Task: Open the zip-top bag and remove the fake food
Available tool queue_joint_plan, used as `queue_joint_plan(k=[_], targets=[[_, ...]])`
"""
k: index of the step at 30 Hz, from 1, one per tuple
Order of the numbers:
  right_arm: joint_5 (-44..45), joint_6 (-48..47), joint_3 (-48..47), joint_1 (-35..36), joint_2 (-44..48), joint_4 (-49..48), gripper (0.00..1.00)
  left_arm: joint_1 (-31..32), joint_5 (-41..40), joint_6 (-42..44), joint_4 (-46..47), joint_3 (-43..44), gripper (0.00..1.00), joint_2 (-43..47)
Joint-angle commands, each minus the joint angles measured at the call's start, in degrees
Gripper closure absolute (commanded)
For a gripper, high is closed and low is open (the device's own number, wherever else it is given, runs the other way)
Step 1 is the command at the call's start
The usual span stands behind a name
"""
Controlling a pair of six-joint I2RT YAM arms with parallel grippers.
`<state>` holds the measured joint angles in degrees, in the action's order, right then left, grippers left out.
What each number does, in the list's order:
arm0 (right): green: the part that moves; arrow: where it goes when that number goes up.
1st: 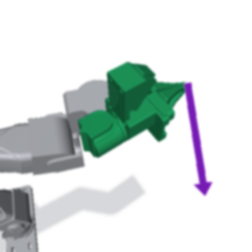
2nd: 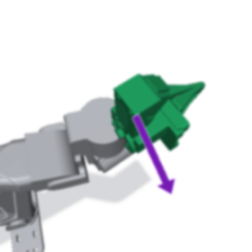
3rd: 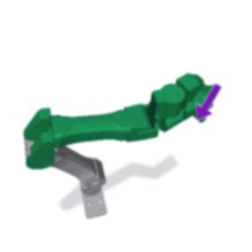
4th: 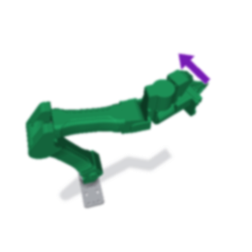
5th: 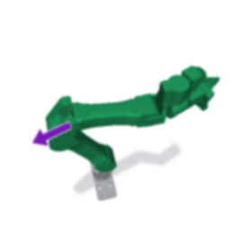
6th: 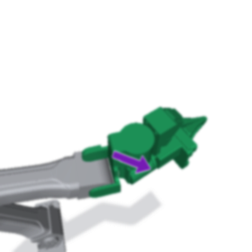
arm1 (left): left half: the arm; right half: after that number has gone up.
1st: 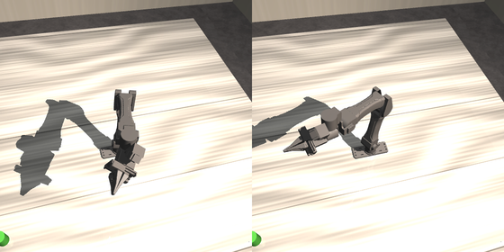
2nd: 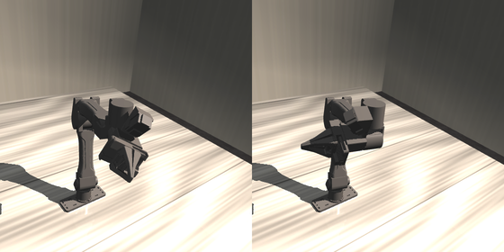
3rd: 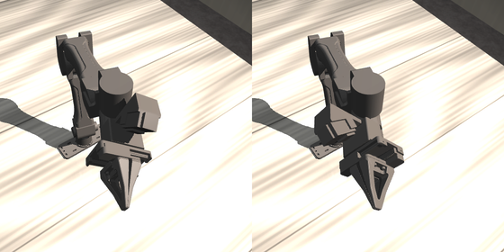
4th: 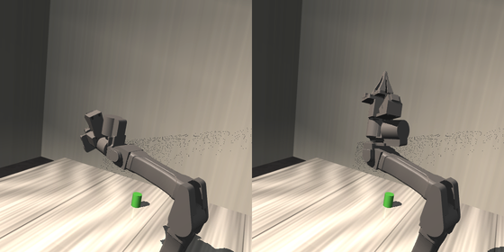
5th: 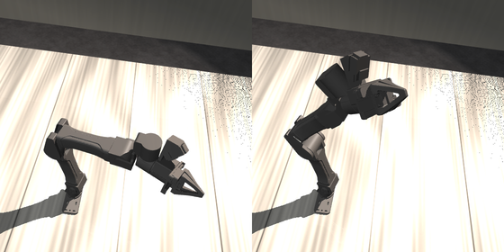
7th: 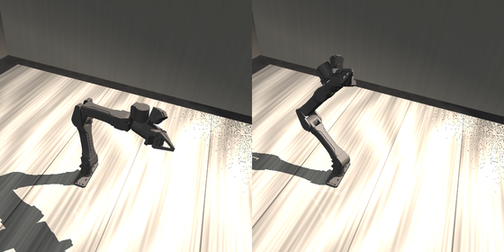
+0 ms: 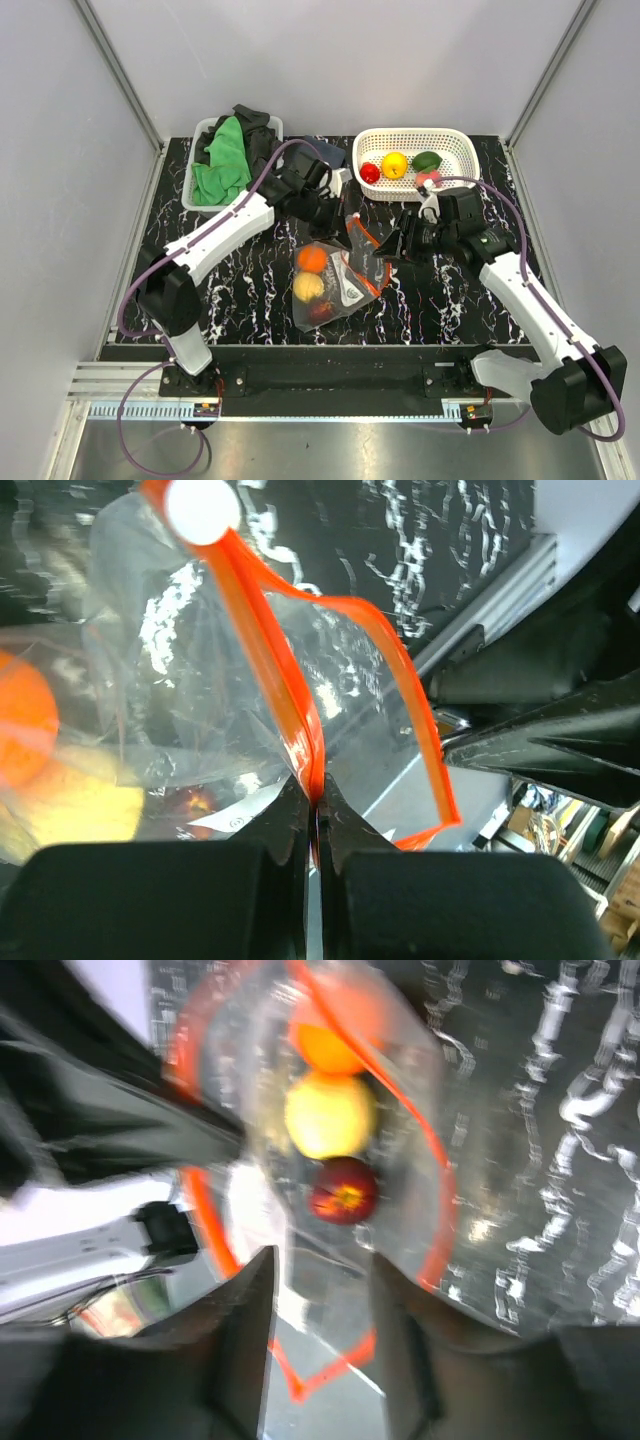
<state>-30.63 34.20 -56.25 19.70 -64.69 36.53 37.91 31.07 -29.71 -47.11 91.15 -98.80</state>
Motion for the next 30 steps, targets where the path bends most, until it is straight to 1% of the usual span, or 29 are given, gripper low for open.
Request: queue_joint_plan(k=[1,2,6,10,16,18,19,21,22,23,27,30], targets=[[-5.9,2.9,-1.6,0.6,-0.7,-6.0,0.58,1.8,-1.0,-4.2,3.4,2.5,1.0,0.4],[-6.7,2.7,-1.8,0.7,-1.6,-5.9,0.62,2.2,-1.2,-4.6,3.6,2.5,1.0,0.5],[-9.4,1.9,-1.8,1.9,-7.6,-6.4,0.67,3.0,-1.7,-6.2,5.0,2.7,1.0,0.7],[-9.4,1.6,-3.1,4.3,-11.6,-6.6,0.68,3.2,-1.4,-7.8,6.1,3.9,1.0,0.2],[-12.5,3.9,-0.7,6.5,-16.2,-10.7,0.68,3.2,-0.5,-7.8,6.2,6.6,1.0,-1.6],[-13.5,3.9,1.0,6.7,-17.7,-12.2,0.64,3.2,0.1,-7.4,6.4,7.4,1.0,-2.4],[-13.8,3.9,1.5,6.7,-18.4,-12.7,0.6,3.2,0.6,-7.2,6.4,7.6,1.0,-2.9],[-14.5,3.3,2.6,6.7,-19.9,-13.2,0.55,3.1,1.4,-7.1,6.4,8.2,1.0,-4.1],[-14.7,2.9,3.0,6.7,-20.5,-13.4,0.51,3.1,1.7,-7.1,6.5,8.4,1.0,-4.6],[-14.6,2.0,3.7,6.6,-20.9,-13.6,0.49,3.1,1.9,-6.9,6.7,8.8,1.0,-5.3],[-16.1,2.1,5.8,6.7,-24.3,-16.3,0.43,3.0,3.5,-7.7,7.1,10.7,1.0,-7.3],[-16.8,2.6,6.8,6.7,-26.2,-18.6,0.4,3.1,4.4,-8.5,8.8,10.4,1.0,-8.1]])
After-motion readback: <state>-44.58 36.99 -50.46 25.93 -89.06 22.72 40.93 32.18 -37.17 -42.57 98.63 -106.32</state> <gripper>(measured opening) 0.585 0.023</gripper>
